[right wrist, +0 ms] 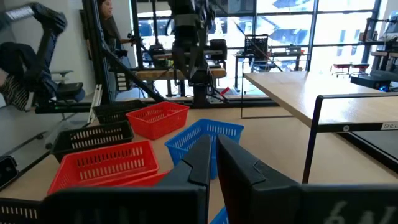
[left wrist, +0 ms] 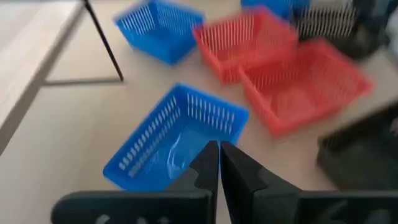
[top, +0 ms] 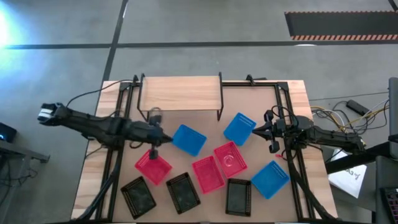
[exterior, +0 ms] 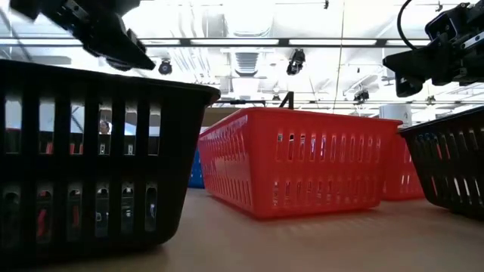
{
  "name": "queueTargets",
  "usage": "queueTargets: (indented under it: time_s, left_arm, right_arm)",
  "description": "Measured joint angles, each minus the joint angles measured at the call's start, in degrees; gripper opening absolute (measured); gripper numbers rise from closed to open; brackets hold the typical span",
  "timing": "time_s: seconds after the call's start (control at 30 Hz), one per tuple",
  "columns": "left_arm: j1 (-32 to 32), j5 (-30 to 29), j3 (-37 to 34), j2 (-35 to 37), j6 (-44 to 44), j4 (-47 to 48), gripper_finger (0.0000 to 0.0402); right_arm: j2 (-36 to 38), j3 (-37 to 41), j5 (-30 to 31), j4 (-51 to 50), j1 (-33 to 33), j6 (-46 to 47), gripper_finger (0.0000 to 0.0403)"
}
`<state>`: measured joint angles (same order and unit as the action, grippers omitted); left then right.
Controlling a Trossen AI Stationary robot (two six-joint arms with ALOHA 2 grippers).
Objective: Stack baskets on shelf by color
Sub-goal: Put the left blue bin on the shelf
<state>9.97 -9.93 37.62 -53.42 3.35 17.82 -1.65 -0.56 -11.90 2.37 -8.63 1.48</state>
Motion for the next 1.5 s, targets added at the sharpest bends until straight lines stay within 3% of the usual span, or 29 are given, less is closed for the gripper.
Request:
queueTargets:
  time_s: [0.13, 0.27, 0.43, 0.6, 0.83, 1.03, 1.33, 1.5]
  left_arm:
    - [0.0, 0.1, 12.4, -11.2, -5.4, 20.3, 0.0015]
    - [0.0, -1.1, 22.8, -21.2, -16.2, 32.6, 0.0062]
    - [-0.2, -5.9, 26.1, -31.5, -35.3, 36.2, 0.0133]
    - [-0.2, -19.0, 25.6, -39.5, -47.5, 37.0, 0.0169]
    - [-0.2, -22.1, 25.7, -45.0, -58.3, 34.4, 0.0158]
    - [-0.1, -21.9, 26.5, -45.4, -59.3, 31.7, 0.0136]
    - [-0.1, -11.7, 26.5, -44.2, -56.2, 26.1, 0.0106]
    - [0.0, -6.8, 26.6, -44.3, -51.9, 25.3, 0.0064]
  right_arm:
    - [0.0, 0.0, 0.0, 0.0, 0.0, 0.0, 0.0018]
    - [0.0, 0.0, 0.0, 0.0, 0.0, 0.0, 0.0018]
    - [0.0, 0.0, 0.0, 0.0, 0.0, 0.0, 0.0018]
    - [0.0, 0.0, 0.0, 0.0, 0.0, 0.0, 0.0018]
    - [0.0, 0.0, 0.0, 0.0, 0.0, 0.0, 0.0018]
    - [0.0, 0.0, 0.0, 0.0, 0.0, 0.0, 0.0018]
    - [0.0, 0.0, 0.0, 0.0, 0.0, 0.0, 0.0018]
    - [0.0, 0.0, 0.0, 0.0, 0.0, 0.0, 0.0018]
